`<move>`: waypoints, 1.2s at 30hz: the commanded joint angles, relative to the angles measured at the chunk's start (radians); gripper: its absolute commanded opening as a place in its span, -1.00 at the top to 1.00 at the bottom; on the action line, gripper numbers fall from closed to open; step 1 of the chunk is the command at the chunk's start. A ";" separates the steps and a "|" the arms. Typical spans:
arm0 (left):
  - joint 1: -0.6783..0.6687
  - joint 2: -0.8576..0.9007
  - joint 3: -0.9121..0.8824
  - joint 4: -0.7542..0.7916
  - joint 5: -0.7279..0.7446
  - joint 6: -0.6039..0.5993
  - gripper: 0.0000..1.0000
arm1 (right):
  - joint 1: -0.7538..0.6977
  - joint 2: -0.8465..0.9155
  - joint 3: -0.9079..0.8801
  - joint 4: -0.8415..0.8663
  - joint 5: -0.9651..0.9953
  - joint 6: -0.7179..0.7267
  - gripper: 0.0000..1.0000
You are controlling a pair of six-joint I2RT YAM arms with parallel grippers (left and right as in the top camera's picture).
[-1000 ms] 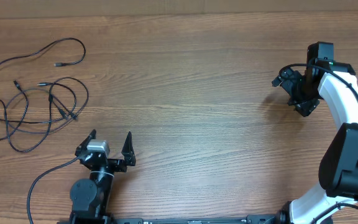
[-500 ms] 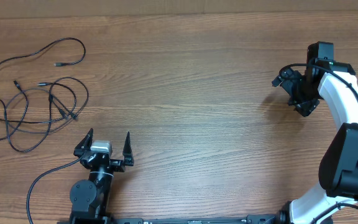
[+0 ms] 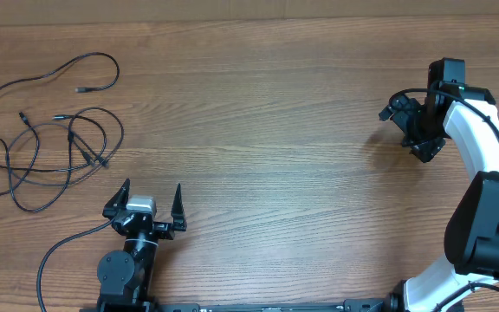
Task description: Untangle cables
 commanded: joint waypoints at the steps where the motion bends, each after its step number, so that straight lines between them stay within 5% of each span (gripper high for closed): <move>1: 0.011 -0.011 -0.003 -0.002 -0.013 0.023 -0.99 | -0.001 -0.008 -0.001 0.003 0.013 0.000 -1.00; 24: 0.011 -0.011 -0.003 -0.002 -0.013 0.023 -0.99 | -0.001 -0.014 -0.001 0.007 0.012 0.000 -1.00; 36: 0.011 -0.011 -0.003 -0.002 -0.013 0.023 -0.99 | -0.001 -0.312 -0.001 0.007 0.012 0.000 -1.00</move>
